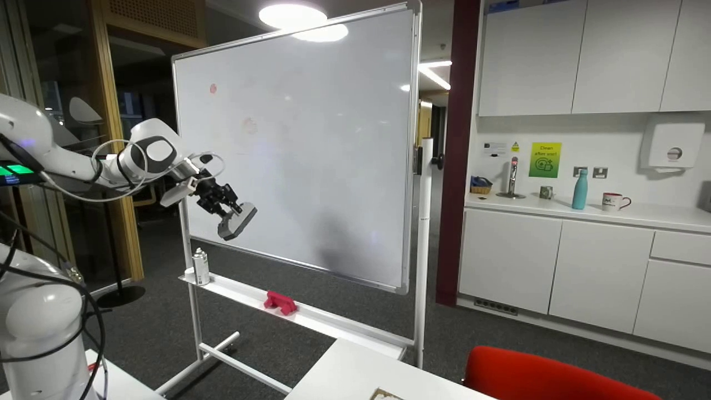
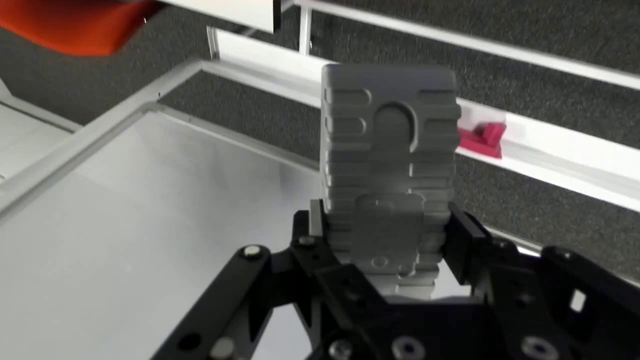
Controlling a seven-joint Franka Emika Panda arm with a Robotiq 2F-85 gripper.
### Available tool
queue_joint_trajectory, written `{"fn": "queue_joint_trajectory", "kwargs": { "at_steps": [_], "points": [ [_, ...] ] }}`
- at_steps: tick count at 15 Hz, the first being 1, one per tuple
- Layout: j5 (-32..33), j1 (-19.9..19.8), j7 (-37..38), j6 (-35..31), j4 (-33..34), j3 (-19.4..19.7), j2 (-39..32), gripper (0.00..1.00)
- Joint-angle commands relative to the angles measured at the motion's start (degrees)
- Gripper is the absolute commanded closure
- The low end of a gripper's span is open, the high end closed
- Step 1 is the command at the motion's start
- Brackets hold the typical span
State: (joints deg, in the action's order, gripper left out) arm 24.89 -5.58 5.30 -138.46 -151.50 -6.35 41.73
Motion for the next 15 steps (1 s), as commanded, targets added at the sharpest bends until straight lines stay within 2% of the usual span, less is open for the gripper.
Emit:
{"fn": "queue_joint_trajectory", "kwargs": {
  "at_steps": [1,2,3,4,10,11,15],
  "points": [
    [-2.7,2.6,-0.2,-0.9,3.5,-0.9,3.4,0.68],
    [-5.0,3.9,-0.5,0.3,4.3,-0.3,3.7,0.68],
    [-3.1,2.0,-0.4,-0.5,2.8,-1.1,2.8,0.68],
    [-3.6,2.3,-0.5,-0.4,3.1,-1.2,3.2,0.43],
    [-3.5,2.1,-0.4,-0.4,2.6,-1.2,2.5,0.43],
    [-3.5,2.1,-0.4,-0.4,2.6,-1.2,2.5,0.68],
    [-2.5,2.1,0.9,-8.0,4.5,-3.1,-1.1,0.68]
  ]
}}
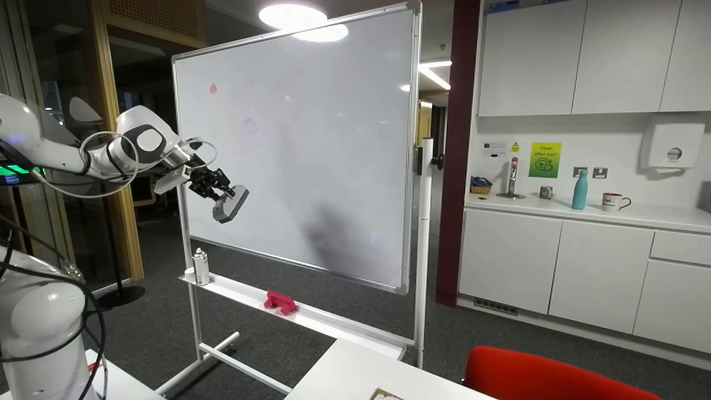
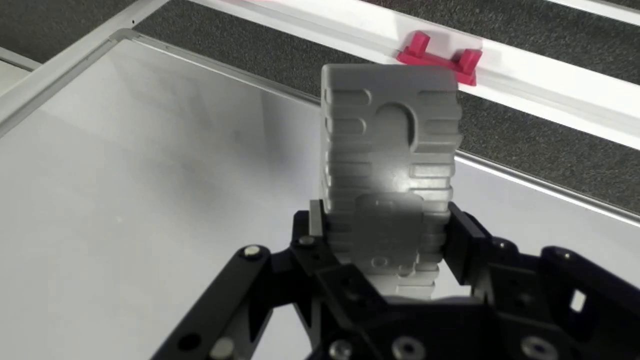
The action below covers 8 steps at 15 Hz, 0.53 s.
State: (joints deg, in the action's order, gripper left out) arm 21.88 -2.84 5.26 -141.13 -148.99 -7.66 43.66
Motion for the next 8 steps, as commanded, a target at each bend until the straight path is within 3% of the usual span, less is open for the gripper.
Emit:
{"fn": "queue_joint_trajectory", "kwargs": {
  "at_steps": [1,8],
  "points": [
    [0.5,-0.7,0.7,-6.8,3.2,-2.4,-4.3,0.68],
    [1.7,-2.7,1.0,-15.0,16.4,-7.2,-11.7,0.68]
  ]
}}
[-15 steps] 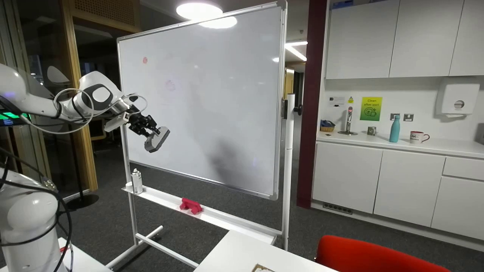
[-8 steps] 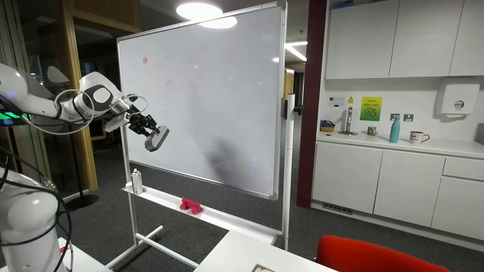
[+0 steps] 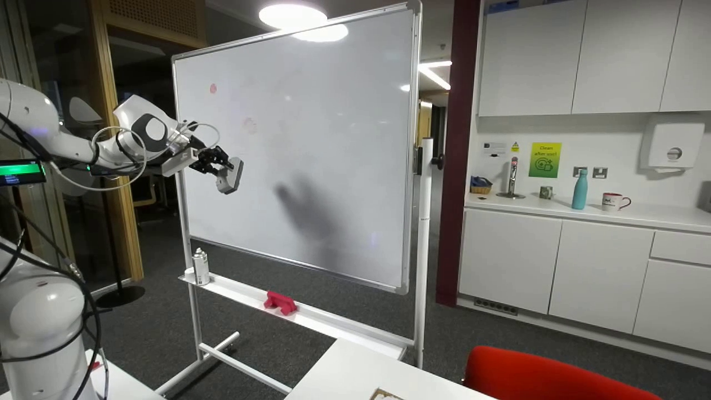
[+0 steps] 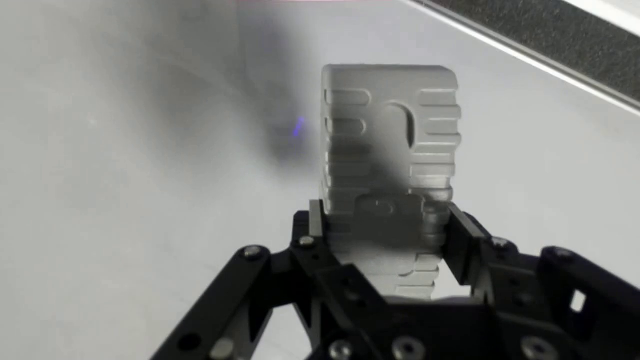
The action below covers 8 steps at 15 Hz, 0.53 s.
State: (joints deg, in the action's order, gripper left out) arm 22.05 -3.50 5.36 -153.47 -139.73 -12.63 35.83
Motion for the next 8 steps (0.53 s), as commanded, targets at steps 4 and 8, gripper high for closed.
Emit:
{"fn": "queue_joint_trajectory", "kwargs": {
  "at_steps": [4,8],
  "points": [
    [3.0,-2.9,0.4,-5.6,14.1,-4.4,-6.9,0.68],
    [6.3,-5.1,0.8,-9.1,20.2,-5.8,-12.1,0.68]
  ]
}}
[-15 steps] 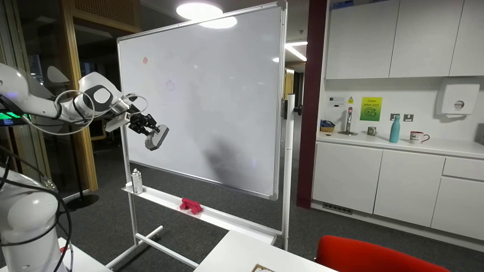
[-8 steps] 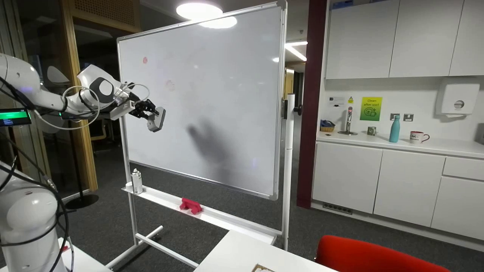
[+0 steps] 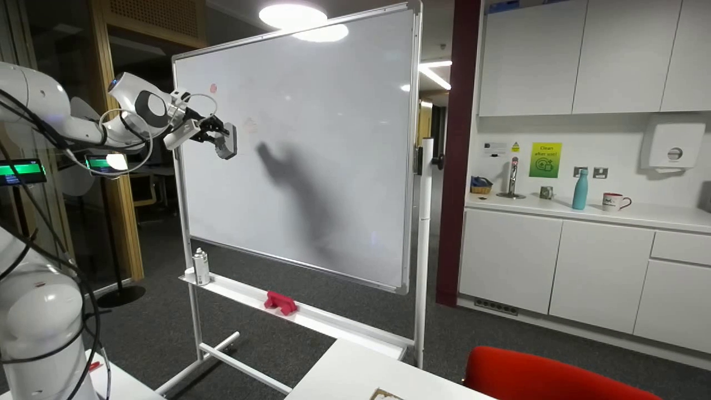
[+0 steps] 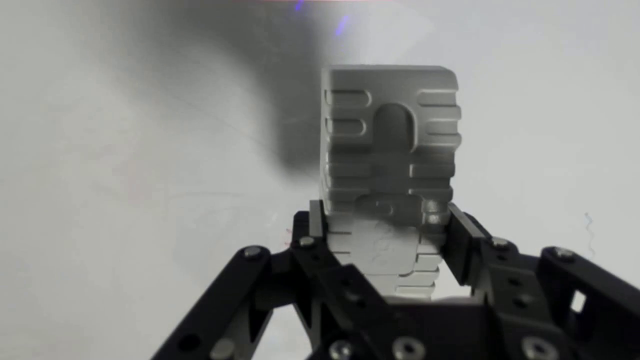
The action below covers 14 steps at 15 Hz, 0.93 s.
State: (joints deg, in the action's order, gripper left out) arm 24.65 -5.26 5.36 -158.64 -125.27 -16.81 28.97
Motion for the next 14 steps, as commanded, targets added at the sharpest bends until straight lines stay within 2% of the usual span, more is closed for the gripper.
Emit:
{"fn": "queue_joint_trajectory", "kwargs": {
  "at_steps": [1,4,5,10,11,14],
  "points": [
    [4.6,-4.0,0.9,-4.4,7.0,-1.9,-6.4,0.68],
    [8.3,-7.5,1.8,-5.4,10.5,-3.5,-9.7,0.68],
    [5.2,-4.6,0.0,-3.7,6.3,-1.8,-6.6,0.43],
    [6.3,-6.1,0.1,-3.9,8.9,-2.6,-9.1,0.43],
    [5.9,-5.6,-0.8,-5.0,8.4,-2.1,-9.3,0.68],
    [5.4,-5.0,-1.8,-6.6,7.7,-1.4,-9.9,0.68]
  ]
}}
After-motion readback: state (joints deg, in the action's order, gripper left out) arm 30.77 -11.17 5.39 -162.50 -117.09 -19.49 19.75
